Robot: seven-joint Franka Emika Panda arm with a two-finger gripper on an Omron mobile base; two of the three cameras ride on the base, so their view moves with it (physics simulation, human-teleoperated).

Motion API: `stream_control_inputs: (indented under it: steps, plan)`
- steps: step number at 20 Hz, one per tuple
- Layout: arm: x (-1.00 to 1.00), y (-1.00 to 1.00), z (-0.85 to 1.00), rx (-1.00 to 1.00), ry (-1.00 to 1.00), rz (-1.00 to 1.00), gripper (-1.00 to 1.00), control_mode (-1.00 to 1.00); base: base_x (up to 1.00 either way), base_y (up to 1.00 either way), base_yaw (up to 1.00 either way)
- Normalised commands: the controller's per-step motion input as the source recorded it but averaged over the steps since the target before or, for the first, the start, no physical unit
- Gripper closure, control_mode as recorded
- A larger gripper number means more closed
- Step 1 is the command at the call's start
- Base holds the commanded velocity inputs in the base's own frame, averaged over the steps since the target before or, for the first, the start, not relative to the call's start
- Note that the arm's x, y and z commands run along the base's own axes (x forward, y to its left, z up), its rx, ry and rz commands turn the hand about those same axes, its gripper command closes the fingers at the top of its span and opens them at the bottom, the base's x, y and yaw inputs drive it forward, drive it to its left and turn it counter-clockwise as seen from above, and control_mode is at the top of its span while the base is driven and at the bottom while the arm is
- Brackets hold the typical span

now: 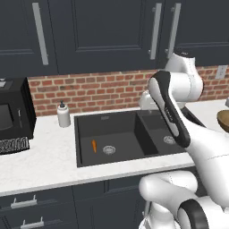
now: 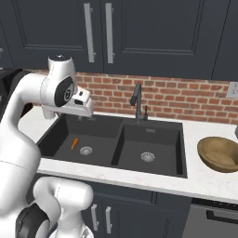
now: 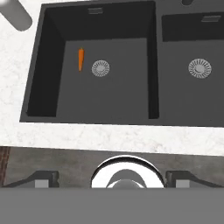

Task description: Pick the carrot from the sink and place it in the bowl. Then pick the bowl and place it in the microwave. Then close the microwave door and press the start button.

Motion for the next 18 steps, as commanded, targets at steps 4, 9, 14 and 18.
stream_control_inputs:
  steps: [4,9,14,18]
  plan:
    - [-0.08,0.96,-0.45,0.07,0.00,0.00,-1.00,-1.00,0.00,0.00,0.00]
    - [0.26,0.87,-0.70,0.04,0.06,0.00,-1.00,-1.00,0.00,0.00,0.00]
    - [0.80,0.56,-0.71,0.00,0.14,0.00,-1.00,-1.00,0.00,0.00,0.00]
    - [1.00,0.23,-0.62,0.00,0.12,0.00,-1.00,-1.00,0.00,0.00,0.00]
